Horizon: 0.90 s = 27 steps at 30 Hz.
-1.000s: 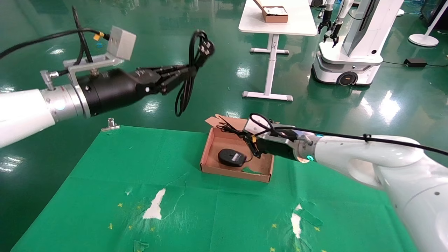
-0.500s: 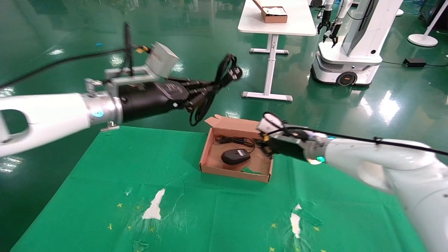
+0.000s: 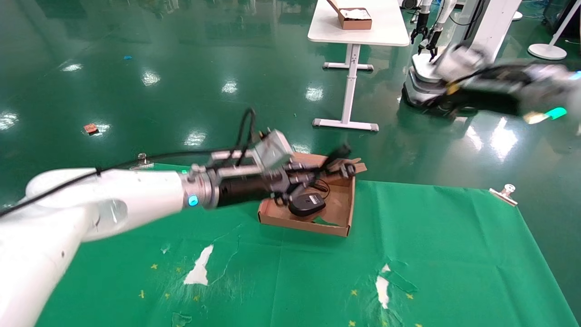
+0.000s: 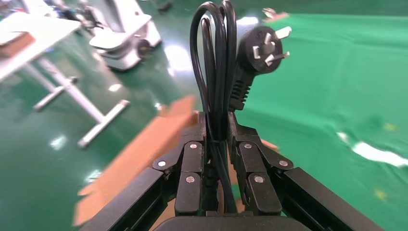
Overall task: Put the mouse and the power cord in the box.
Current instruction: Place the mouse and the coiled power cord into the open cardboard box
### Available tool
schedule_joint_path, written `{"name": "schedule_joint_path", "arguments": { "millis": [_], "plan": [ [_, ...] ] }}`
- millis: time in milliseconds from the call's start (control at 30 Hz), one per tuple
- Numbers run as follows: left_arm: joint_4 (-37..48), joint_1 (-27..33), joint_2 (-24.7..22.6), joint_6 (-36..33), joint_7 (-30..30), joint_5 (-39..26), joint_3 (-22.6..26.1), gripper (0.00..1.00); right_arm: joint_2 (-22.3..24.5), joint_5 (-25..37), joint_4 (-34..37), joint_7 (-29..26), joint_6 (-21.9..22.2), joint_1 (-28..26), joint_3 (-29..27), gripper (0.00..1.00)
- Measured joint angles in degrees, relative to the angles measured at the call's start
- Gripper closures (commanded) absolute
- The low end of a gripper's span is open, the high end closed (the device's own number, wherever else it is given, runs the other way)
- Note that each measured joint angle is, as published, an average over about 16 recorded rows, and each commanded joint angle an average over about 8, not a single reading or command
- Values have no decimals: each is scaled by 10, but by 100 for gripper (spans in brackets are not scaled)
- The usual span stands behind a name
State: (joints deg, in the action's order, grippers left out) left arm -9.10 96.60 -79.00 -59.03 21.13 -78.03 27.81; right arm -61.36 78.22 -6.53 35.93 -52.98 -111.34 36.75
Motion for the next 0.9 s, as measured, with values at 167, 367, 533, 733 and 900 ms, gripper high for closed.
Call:
{"name": "schedule_joint_path", "arguments": {
  "millis": [167, 367, 533, 733, 900],
  "plan": [
    [-73, -31, 0, 37, -59, 3, 52, 100, 38, 6, 0, 13, -73, -39, 5, 0],
    [-143, -46, -1, 114, -136, 20, 129, 100, 57, 10, 9, 22, -126, -65, 9, 0],
    [-189, -48, -1, 180, -185, 32, 193, 56, 58, 11, 19, 27, -136, -73, 10, 0],
    [-218, -48, -1, 222, -211, 36, 240, 0, 58, 11, 25, 31, -141, -76, 10, 0],
    [-222, -48, -1, 230, -214, 36, 250, 0, 59, 11, 26, 32, -142, -77, 10, 0]
  ]
}}
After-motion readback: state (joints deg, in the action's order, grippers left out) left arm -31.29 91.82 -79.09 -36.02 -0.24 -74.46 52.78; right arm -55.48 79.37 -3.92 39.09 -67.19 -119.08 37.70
